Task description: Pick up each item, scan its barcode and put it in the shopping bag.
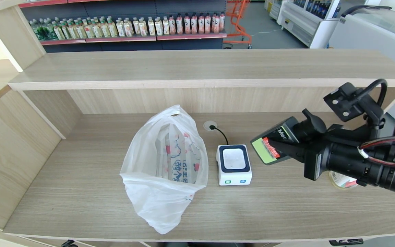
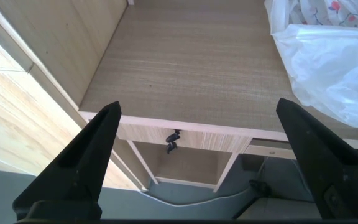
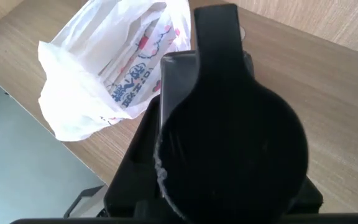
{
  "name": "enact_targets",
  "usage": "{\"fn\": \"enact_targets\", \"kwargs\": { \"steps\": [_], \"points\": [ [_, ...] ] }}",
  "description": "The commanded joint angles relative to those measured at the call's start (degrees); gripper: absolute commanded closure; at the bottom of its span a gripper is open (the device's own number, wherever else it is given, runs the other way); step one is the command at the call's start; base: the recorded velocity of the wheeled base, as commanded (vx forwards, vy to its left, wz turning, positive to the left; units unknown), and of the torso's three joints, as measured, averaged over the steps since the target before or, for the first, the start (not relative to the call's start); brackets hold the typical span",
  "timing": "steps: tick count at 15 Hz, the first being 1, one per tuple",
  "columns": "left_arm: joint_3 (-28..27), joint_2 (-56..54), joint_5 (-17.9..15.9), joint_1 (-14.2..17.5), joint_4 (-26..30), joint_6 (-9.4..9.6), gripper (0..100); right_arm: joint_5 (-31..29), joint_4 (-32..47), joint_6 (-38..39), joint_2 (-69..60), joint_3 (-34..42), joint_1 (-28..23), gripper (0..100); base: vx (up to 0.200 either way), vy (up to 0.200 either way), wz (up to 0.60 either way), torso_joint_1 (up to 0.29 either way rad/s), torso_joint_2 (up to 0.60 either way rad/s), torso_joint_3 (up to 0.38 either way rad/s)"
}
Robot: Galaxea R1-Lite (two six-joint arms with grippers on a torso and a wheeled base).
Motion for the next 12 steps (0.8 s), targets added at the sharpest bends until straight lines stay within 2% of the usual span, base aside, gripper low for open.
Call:
{"fn": "enact_targets", "kwargs": {
  "steps": [1, 2, 5, 11, 12],
  "points": [
    [0.0, -0.02, 0.02, -0.01, 0.0, -0.01, 0, -0.53, 0.23, 0.01, -2.53, 1.08, -0.06, 100, 0.0, 0.0, 0.0, 0.0, 0.0, 0.0],
    [0.0, -0.02, 0.02, -0.01, 0.0, -0.01, 0, -1.24, 0.23, 0.01, -2.79, 2.67, -0.06, 100, 0.0, 0.0, 0.0, 0.0, 0.0, 0.0],
    [0.0, -0.02, 0.02, -0.01, 0.0, -0.01, 0, -1.59, 0.23, 0.01, -1.47, 2.49, -1.73, 100, -0.2, 0.0, 0.0, 0.007, 0.01, 0.005],
    [0.0, -0.02, 0.02, -0.01, 0.0, -0.01, 0, -1.5, 0.23, 6.52, -0.86, 4.51, -1.38, 100, 0.0, 0.0, 0.0, 0.0, 0.0, 0.0],
    [0.0, 0.06, 0.11, -0.01, 0.0, -0.01, 0, -1.59, 0.23, 7.83, -0.59, 4.51, -1.38, 100, 0.0, 0.2, 0.0, 0.017, 0.01, 0.012]
  ]
}}
